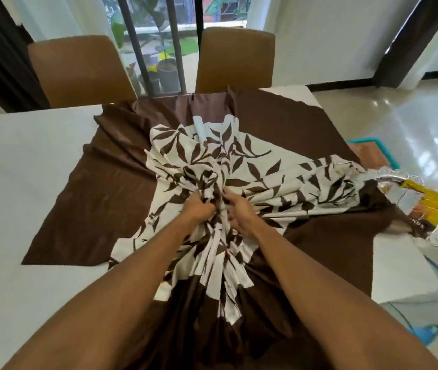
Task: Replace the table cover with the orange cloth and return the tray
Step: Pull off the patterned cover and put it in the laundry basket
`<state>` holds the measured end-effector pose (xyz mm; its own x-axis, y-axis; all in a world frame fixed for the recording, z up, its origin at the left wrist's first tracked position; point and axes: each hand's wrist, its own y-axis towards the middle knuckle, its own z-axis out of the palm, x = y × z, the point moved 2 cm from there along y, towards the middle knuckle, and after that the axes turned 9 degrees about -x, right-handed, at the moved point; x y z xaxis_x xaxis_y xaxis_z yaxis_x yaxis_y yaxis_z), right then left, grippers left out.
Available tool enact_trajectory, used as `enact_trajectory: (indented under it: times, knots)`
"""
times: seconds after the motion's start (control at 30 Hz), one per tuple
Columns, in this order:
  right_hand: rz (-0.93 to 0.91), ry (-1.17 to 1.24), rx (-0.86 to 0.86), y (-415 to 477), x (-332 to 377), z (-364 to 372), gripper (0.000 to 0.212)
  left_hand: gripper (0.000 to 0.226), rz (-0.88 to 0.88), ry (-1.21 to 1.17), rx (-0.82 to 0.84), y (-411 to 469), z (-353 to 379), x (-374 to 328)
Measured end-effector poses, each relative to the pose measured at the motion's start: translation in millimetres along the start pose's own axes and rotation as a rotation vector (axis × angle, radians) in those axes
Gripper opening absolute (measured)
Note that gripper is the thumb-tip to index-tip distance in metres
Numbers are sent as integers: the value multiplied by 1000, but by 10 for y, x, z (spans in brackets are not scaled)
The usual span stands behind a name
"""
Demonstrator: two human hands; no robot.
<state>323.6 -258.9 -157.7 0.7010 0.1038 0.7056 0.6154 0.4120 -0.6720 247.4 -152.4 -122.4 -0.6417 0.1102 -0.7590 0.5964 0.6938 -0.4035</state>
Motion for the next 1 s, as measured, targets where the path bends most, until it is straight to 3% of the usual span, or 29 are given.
enact_trajectory:
  times: [0.07, 0.17, 0.27, 0.3, 0.37, 0.43, 0.5, 0.57, 0.67, 0.73, 0.83, 0.93, 1.0]
  knots:
    - [-22, -247, 54, -44, 33, 290, 40, 30, 98, 227, -135, -43, -235, 73]
    - [-491, -737, -58, -79, 250, 565, 18, 14, 287, 435, -266, -99, -652, 156]
    - [-968, -835, -161, -153, 525, 752, 57, 17, 645, 739, -285, -114, -1068, 176]
    - [-1092, -886, -116, -159, 642, 866, 67, 16, 780, 825, -278, -129, -1212, 168]
    - [-1306, -1235, 77, -110, 842, 1149, 88, 13, 1053, 923, -289, -206, -1449, 61]
    - [-1300, -1690, 322, -220, 979, 1506, 100, 19, 1300, 973, -322, -291, -1646, -63]
    - [-1195, -1999, 479, -384, 924, 1818, 76, 19, 1428, 982, -405, -401, -1851, -109]
    - [-1025, -2125, 581, -462, 766, 1929, 43, 16, 1437, 972, -491, -479, -2039, -15]
    - [-1017, -2239, 530, -449, 548, 1819, 40, 10, 1306, 964, -508, -526, -2224, 383]
    - [-1169, -2149, 374, -436, 590, 1833, 26, 20, 1125, 934, -543, -513, -2349, 615]
    - [-1417, -1717, 58, -455, 910, 2014, 23, 39, 870, 837, -674, -496, -2490, 543]
    - [-1413, -1133, -55, -673, 1300, 2279, 32, 27, 743, 548, -924, -439, -2630, -67]
    - [-1389, -734, -124, -930, 1567, 2383, 31, 21, 750, 311, -1077, -459, -2679, -589]
